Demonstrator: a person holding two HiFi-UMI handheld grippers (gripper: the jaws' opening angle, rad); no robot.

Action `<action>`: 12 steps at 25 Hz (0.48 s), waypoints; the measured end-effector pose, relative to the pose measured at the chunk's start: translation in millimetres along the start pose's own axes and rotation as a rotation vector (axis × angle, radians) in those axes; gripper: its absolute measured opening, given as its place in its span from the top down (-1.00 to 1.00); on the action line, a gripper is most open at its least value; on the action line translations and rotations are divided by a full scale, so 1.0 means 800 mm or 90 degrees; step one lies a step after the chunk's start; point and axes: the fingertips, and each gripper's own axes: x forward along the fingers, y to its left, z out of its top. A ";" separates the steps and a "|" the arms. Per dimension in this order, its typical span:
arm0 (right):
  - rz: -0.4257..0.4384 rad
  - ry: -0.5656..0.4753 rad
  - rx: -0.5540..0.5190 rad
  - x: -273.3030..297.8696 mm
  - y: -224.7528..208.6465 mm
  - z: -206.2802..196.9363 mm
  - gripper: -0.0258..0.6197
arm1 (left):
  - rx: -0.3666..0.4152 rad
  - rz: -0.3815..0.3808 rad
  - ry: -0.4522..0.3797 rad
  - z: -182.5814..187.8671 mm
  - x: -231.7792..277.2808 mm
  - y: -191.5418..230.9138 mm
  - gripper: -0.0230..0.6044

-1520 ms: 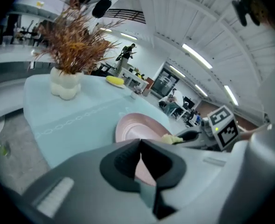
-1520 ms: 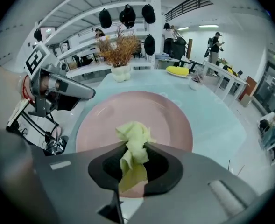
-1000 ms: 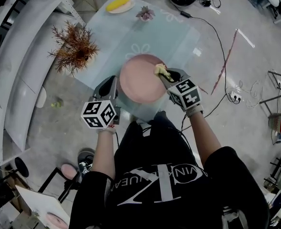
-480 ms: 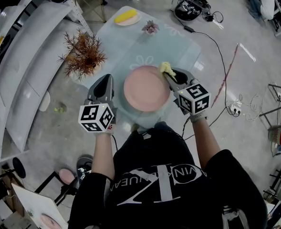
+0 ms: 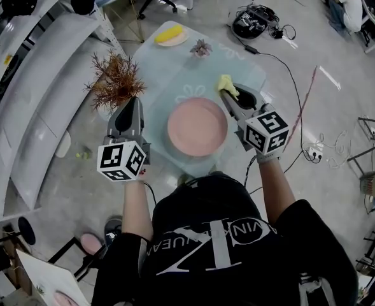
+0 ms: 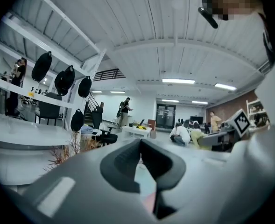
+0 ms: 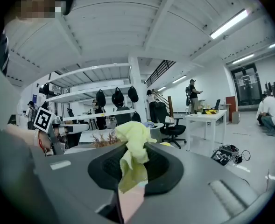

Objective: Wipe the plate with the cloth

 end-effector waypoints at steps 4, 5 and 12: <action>-0.002 -0.030 -0.009 -0.004 0.001 0.024 0.67 | 0.013 0.013 -0.027 0.025 -0.007 0.004 0.93; -0.003 -0.040 -0.013 -0.005 0.001 0.029 0.67 | 0.018 0.018 -0.034 0.030 -0.008 0.005 0.93; -0.012 -0.110 -0.030 -0.012 0.002 0.065 0.67 | 0.064 0.047 -0.064 0.059 -0.024 0.012 0.93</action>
